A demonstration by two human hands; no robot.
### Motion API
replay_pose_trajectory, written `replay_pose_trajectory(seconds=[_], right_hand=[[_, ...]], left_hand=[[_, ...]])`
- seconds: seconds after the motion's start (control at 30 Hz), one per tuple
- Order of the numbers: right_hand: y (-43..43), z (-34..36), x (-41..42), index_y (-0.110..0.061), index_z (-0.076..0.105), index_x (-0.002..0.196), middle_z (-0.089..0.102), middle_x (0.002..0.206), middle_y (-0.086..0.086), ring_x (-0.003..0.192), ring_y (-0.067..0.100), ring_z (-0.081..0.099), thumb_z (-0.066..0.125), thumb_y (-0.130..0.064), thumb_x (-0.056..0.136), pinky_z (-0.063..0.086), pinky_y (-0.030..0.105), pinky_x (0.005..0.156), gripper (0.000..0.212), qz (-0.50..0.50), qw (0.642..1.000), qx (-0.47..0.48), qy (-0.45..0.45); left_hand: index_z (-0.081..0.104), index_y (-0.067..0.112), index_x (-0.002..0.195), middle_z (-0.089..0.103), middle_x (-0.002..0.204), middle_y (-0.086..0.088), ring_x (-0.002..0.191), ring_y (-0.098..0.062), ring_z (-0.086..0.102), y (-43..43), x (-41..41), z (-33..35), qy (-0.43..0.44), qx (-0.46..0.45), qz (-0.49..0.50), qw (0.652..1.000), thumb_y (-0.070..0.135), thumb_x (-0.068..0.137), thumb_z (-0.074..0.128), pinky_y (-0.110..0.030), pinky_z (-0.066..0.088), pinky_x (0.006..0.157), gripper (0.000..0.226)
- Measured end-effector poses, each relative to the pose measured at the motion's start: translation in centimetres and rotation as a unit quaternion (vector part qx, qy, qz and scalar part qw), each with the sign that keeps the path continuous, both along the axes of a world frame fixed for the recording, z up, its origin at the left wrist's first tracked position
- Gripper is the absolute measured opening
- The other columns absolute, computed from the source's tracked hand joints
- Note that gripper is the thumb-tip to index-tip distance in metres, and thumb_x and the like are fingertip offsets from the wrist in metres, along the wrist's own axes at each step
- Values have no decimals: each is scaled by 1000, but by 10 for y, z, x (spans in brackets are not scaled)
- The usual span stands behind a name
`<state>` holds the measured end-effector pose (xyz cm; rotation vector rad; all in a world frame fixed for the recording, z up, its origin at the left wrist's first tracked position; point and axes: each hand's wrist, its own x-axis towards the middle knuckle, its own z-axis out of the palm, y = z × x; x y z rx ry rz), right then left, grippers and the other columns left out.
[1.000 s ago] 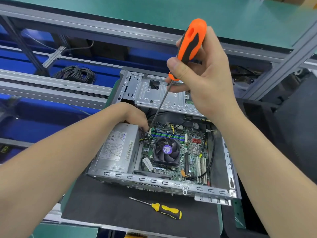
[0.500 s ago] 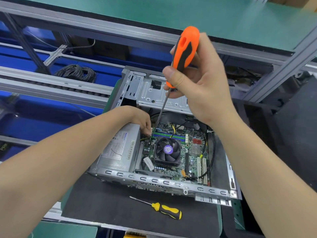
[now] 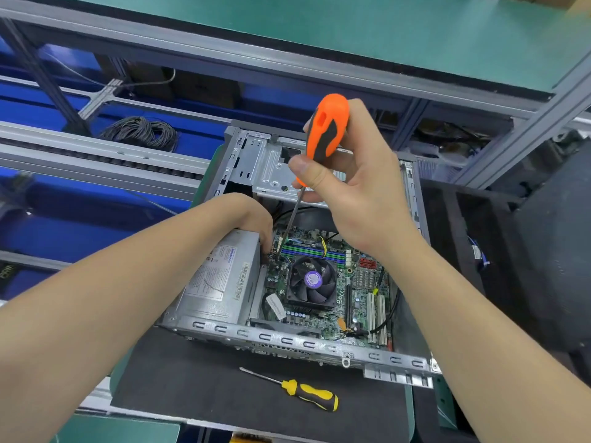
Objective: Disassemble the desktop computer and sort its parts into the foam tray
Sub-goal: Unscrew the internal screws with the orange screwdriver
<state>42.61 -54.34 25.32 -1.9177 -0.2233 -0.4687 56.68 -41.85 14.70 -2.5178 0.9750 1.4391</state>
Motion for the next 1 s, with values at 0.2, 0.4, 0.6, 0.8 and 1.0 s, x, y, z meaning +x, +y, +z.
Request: replay_pose_trajectory(seconds=[0.2,0.4,0.6,0.8,1.0], right_hand=[[5,7,0,-12,50,106,54,89,7,80,42,59,74,-20,94,58,56,68,27,12,1000,-18,-2],[8,25,0,-18,48,100,52,86,13,74,48,58,71,-19,97,54,54,60,23,-30,998,-8,-57],[12,25,5,-25,46,100,50,81,1,76,43,58,71,-20,97,56,53,61,26,-37,996,-37,-72],[15,0,10,-20,47,99,53,81,-5,79,39,66,70,-23,96,57,53,65,24,-47,998,-31,-21],[11,-4,16,-22,46,98,52,81,-15,83,40,66,70,-23,97,58,56,67,24,-56,998,-18,-6]], left_hand=[[74,13,124,69,119,3,89,-26,65,5,4,-2,-19,0,-28,999,18,100,57,-23,49,68,30],[57,7,135,58,139,-12,108,-22,56,1,3,-6,1,1,-42,999,12,102,55,-30,47,91,33],[56,0,141,58,143,-15,133,-32,53,2,6,-10,-5,11,-62,998,30,103,58,-34,41,110,48],[65,11,136,60,142,-1,132,-21,53,1,9,-12,0,18,-69,997,24,99,65,-39,40,114,39],[69,13,131,60,142,1,132,-19,53,1,10,-12,4,13,-43,999,18,100,64,-38,42,114,32]])
